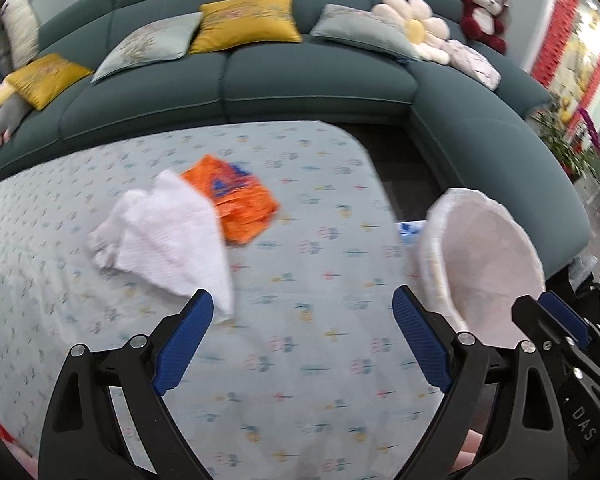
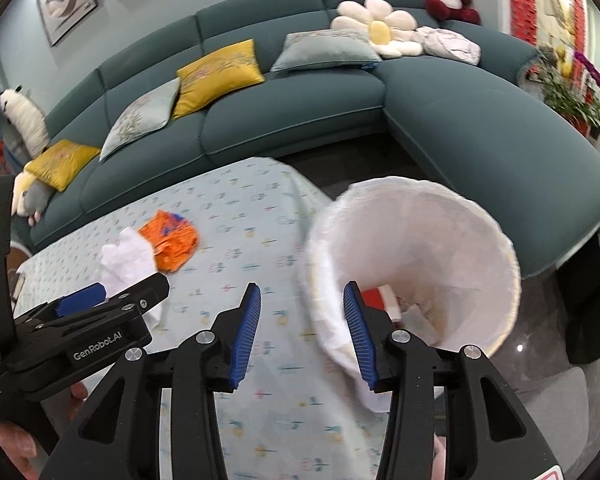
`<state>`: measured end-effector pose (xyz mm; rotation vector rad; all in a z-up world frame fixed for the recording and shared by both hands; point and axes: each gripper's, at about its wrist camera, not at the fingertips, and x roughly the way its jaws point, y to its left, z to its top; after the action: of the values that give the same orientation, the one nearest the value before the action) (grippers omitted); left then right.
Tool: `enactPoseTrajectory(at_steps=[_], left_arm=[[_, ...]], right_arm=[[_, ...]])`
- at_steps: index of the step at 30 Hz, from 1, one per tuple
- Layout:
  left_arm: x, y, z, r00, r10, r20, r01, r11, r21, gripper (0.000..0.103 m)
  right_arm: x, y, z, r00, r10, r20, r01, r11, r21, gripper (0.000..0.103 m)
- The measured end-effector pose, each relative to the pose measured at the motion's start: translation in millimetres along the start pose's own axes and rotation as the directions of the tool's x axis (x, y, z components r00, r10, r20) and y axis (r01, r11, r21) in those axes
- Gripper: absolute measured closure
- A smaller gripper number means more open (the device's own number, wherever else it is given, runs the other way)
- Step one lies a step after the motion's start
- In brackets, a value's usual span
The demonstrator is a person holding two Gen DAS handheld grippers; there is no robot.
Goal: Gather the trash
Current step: 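Move both grippers back to the white towel on the table, then grasp the white towel with the right gripper while the left grasps the white glove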
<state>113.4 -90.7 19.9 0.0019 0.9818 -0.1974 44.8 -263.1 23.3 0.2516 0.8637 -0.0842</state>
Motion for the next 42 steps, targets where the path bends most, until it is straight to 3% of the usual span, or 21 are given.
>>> enactPoseTrajectory(at_steps=[12, 24, 26, 40, 42], left_arm=[[-3, 122, -13, 0.994, 0.103, -0.033, -0.107, 0.982, -0.158, 0.016], [7, 209, -12, 0.992, 0.123, -0.026, -0.125, 0.955, -0.268, 0.016], [11, 217, -11, 0.991, 0.129, -0.027, -0.132, 0.952, -0.275, 0.015], [44, 242, -4, 0.991, 0.131, -0.027, -0.133, 0.946, -0.297, 0.015], [48, 241, -3, 0.991, 0.127, -0.027, -0.13, 0.947, -0.295, 0.015]], right_arm=[[23, 88, -10, 0.995, 0.079, -0.06, -0.084, 0.993, -0.087, 0.058], [73, 168, -23, 0.977, 0.143, -0.156, -0.164, 0.978, -0.128, 0.055], [83, 173, -22, 0.973, 0.157, -0.167, -0.176, 0.978, -0.11, 0.051], [158, 198, -21, 0.961, 0.127, -0.244, -0.156, 0.982, -0.103, 0.051], [165, 196, -23, 0.96, 0.122, -0.253, -0.152, 0.983, -0.104, 0.057]])
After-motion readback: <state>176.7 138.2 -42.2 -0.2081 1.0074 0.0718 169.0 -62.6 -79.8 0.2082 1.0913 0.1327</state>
